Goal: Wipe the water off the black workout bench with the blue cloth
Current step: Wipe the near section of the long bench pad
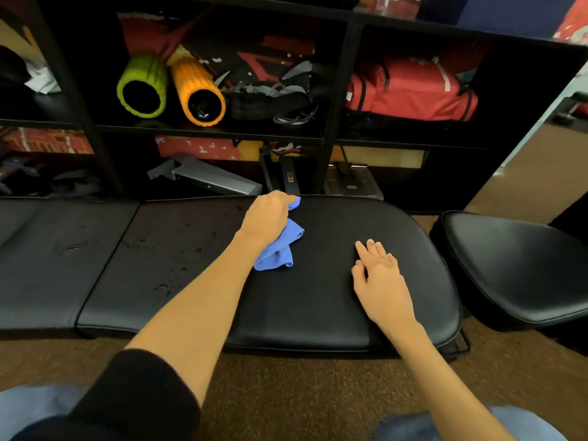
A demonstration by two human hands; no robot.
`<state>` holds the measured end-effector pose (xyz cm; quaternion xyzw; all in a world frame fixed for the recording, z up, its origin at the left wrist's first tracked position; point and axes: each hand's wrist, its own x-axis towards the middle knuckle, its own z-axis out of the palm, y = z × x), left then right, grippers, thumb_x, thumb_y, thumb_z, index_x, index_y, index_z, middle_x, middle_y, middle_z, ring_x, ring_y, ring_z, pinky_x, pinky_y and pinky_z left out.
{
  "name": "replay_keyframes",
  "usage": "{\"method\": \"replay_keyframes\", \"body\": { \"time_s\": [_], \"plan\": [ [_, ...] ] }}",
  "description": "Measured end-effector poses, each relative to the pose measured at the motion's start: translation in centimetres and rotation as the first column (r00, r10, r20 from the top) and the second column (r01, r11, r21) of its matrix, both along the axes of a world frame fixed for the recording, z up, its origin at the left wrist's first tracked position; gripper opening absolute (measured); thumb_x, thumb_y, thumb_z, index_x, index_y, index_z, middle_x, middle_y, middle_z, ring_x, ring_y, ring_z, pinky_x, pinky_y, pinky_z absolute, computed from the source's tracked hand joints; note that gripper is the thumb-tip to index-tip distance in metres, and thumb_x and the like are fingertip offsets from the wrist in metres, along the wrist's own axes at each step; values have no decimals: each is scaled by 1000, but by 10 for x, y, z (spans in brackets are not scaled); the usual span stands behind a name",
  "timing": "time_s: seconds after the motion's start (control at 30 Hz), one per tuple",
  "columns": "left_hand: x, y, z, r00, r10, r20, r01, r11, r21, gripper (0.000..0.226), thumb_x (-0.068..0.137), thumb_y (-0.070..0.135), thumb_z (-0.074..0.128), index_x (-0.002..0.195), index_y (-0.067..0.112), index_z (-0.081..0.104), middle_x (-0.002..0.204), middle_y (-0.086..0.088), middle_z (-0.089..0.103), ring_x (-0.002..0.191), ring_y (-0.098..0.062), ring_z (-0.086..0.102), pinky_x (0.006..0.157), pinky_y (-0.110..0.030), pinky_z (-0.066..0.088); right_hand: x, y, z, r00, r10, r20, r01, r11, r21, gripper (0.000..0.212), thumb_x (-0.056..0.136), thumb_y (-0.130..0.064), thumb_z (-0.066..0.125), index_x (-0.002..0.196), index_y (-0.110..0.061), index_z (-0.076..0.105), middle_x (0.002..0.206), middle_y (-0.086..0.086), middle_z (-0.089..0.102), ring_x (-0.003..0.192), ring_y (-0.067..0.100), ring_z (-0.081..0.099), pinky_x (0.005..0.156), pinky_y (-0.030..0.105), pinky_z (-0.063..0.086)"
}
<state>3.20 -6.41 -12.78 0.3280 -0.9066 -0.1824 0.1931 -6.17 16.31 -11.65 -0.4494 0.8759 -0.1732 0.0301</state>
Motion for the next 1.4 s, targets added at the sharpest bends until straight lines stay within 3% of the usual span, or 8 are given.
{"method": "replay_keyframes", "body": {
  "time_s": [0.13, 0.23, 0.37, 0.43, 0.57, 0.7, 1.17, 1.4],
  "plan": [
    [-15, 24, 9, 987, -109, -115, 127, 978, 164, 12, 94, 12, 50, 91, 24, 52, 94, 0, 51, 84, -14, 48, 76, -30, 40, -6, 0, -3, 1000, -1, 14, 2, 1000, -20, 46, 101, -21, 34, 146, -14, 33, 153, 6, 28, 143, 21, 18, 115, 37, 17],
    [-1, 44, 19, 958, -192, -212, 259, 895, 362, 40, 94, 31, 56, 133, 24, 52, 135, 7, 51, 121, -6, 46, 99, -22, 37, -12, -1, -3, 989, -13, 146, 28, 995, -100, 44, 98, -16, 42, 141, -14, 41, 150, 9, 35, 142, 20, 26, 114, 29, 17],
    [51, 31, 17, 979, -91, -182, 131, 967, 219, 43, 95, 36, 52, 137, 25, 49, 140, 4, 48, 129, -11, 43, 106, -29, 35, -7, -23, 28, 894, -95, 437, 188, 966, -175, 46, 96, -19, 48, 141, -17, 41, 124, 9, 58, 107, 20, 56, 75, 15, 34],
    [85, 17, 12, 999, 4, -46, 0, 995, 96, 44, 96, 38, 49, 139, 25, 46, 145, 1, 45, 136, -15, 37, 112, -40, 27, 6, -51, 37, 882, -70, 467, 190, 958, -215, 49, 96, -24, 46, 143, -15, 33, 114, 5, 56, 111, 23, 55, 75, 19, 35],
    [135, -2, 8, 981, 181, 73, -182, 983, 5, 49, 98, 42, 42, 144, 25, 39, 151, 2, 36, 143, -16, 23, 117, -46, 13, 41, -113, 23, 904, -77, 421, 167, 969, -183, 67, 95, -43, 44, 148, -10, 18, 143, 18, 35, 131, 34, 36, 105, 43, 32],
    [159, -10, 5, 967, 226, 114, -228, 974, 3, 53, 98, 45, 37, 147, 24, 33, 154, 3, 30, 145, -15, 18, 118, -45, 10, 51, -140, -3, 962, -131, 240, 154, 985, -82, 71, 98, -39, 38, 147, 1, 9, 153, 28, 5, 143, 39, 5, 114, 45, 15],
    [167, -22, -11, 960, 259, 101, -259, 966, -15, 54, 99, 45, 36, 148, 23, 30, 156, 4, 24, 146, -15, 12, 118, -43, 4, 3, -229, 1, 991, 124, 58, -121, 991, -60, 29, 98, -19, 39, 118, -4, 54, 112, 18, 58, 105, 35, 52, 75, 37, 40],
    [170, -23, -13, 960, 261, 100, -258, 965, -36, 55, 99, 45, 35, 148, 23, 30, 156, 2, 25, 146, -16, 14, 118, -43, 6, 9, -167, -7, 874, 473, 109, -451, 875, -179, 38, 97, -22, 50, 134, -19, 52, 139, 3, 51, 126, 19, 48, 102, 19, 32]
  ]
}}
